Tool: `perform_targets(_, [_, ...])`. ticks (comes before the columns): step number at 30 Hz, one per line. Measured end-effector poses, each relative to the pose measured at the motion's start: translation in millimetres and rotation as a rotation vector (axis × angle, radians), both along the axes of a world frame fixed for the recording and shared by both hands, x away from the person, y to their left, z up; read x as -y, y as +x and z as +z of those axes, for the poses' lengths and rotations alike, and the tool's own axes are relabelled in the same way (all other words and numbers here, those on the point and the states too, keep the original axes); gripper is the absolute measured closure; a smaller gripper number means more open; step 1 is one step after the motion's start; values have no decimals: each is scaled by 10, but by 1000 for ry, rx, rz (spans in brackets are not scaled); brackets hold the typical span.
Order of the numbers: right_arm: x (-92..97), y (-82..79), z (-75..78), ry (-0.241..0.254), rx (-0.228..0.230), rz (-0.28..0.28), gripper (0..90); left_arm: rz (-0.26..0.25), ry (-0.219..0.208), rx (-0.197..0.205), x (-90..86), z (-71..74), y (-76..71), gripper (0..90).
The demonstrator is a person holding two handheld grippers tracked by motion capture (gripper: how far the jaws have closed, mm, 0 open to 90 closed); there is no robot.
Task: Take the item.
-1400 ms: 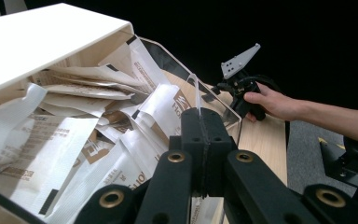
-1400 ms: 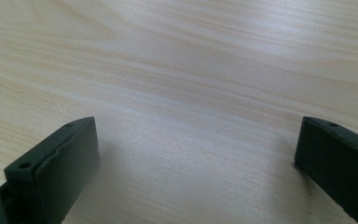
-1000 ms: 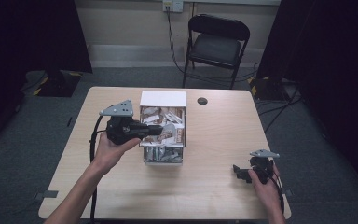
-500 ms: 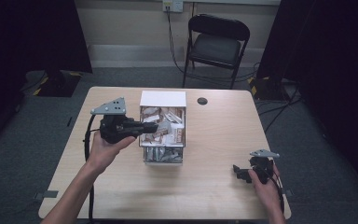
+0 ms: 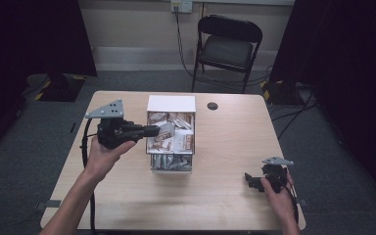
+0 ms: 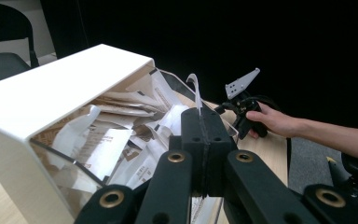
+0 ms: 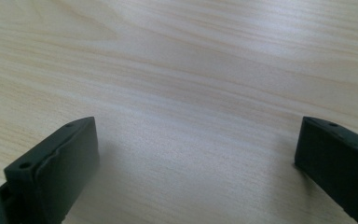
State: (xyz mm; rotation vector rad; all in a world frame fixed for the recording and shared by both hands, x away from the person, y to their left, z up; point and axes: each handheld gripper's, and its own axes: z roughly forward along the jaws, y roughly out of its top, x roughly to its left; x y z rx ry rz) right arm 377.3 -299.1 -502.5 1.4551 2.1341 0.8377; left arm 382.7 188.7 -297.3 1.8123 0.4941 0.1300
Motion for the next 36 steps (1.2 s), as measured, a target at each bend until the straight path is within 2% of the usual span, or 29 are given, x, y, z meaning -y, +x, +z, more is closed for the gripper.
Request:
perform_targets(12, [0, 0, 0, -1, 0, -1, 0, 22, -22, 8, -121, 48, -2, 900])
perform_targets(26, [0, 0, 0, 0, 0, -1, 0, 33, -19, 18, -221, 80, -18, 900])
perform_targets(31, [0, 0, 0, 0, 0, 0, 0, 48, -32, 19, -300, 100, -17, 900])
perform_targets(36, [0, 0, 0, 0, 0, -1, 0, 69, -21, 17, -375, 86, -21, 900])
